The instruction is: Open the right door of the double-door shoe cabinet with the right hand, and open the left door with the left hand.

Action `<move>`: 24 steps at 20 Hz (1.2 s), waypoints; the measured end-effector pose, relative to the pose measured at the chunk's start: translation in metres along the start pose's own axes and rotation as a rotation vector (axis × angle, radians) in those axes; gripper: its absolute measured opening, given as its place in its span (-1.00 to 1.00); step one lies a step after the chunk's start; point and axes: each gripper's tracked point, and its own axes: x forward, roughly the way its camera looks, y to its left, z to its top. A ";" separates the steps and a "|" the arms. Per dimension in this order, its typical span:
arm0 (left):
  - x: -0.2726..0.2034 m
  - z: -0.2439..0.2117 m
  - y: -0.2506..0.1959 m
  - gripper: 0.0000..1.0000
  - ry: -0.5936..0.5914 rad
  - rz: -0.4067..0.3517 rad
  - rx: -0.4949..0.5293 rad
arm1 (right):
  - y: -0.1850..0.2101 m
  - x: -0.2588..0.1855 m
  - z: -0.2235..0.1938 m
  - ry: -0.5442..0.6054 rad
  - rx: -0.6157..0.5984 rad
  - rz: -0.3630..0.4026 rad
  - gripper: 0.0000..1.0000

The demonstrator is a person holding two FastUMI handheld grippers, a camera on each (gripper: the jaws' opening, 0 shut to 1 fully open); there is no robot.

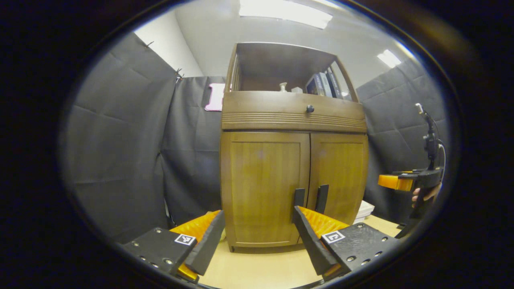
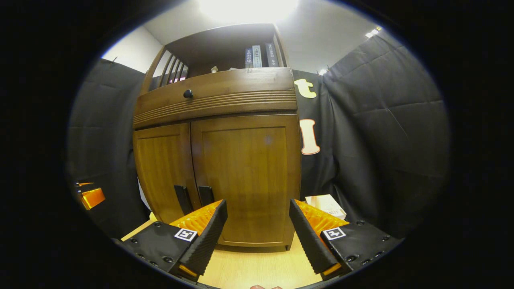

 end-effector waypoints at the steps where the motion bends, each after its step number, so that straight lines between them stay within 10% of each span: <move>1: -0.002 -0.003 0.001 1.00 0.006 0.003 -0.005 | 0.004 0.001 0.000 0.001 -0.001 0.011 0.84; 24: -0.021 -0.046 0.038 1.00 0.090 0.122 -0.084 | 0.102 0.110 -0.002 0.036 0.064 0.142 0.95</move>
